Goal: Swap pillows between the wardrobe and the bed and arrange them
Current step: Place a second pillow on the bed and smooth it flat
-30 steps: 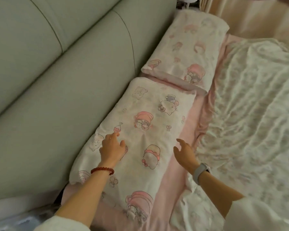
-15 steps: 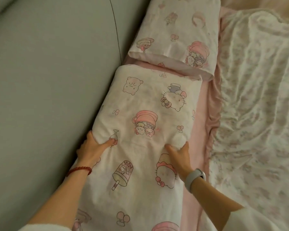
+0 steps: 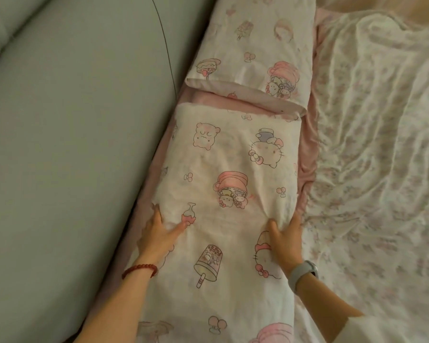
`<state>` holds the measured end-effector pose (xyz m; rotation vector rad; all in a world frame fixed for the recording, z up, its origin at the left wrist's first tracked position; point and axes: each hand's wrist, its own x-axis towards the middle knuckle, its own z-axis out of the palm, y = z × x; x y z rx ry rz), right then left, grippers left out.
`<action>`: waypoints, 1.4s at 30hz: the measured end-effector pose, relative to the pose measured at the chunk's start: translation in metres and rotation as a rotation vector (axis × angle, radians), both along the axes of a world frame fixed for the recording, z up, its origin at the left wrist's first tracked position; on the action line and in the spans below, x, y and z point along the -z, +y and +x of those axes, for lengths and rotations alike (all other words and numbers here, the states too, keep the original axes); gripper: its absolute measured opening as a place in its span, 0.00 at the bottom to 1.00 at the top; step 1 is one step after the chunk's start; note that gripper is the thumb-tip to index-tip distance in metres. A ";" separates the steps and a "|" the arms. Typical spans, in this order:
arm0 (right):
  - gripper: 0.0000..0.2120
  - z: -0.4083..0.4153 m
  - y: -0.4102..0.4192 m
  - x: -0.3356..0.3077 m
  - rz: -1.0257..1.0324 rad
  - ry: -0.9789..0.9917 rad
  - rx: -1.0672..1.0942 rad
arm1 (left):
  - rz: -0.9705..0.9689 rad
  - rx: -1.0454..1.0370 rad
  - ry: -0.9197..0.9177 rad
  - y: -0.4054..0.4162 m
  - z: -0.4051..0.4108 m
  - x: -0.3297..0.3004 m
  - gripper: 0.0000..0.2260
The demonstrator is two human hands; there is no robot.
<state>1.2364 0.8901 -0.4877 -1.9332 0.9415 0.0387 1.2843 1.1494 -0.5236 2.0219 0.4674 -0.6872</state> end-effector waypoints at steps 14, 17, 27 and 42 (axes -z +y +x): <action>0.28 -0.039 -0.006 0.012 0.211 -0.085 -0.023 | -0.109 -0.237 -0.131 0.022 -0.027 0.000 0.18; 0.30 -0.050 0.001 0.012 0.162 -0.138 -0.044 | -0.028 -0.226 -0.194 0.030 -0.041 -0.003 0.24; 0.39 -0.051 0.006 0.009 -0.335 0.145 -0.237 | 0.595 0.011 -0.205 0.016 -0.045 -0.001 0.36; 0.37 -0.007 -0.006 0.014 -0.255 0.365 -0.798 | 0.586 0.525 -0.091 -0.031 -0.034 0.006 0.40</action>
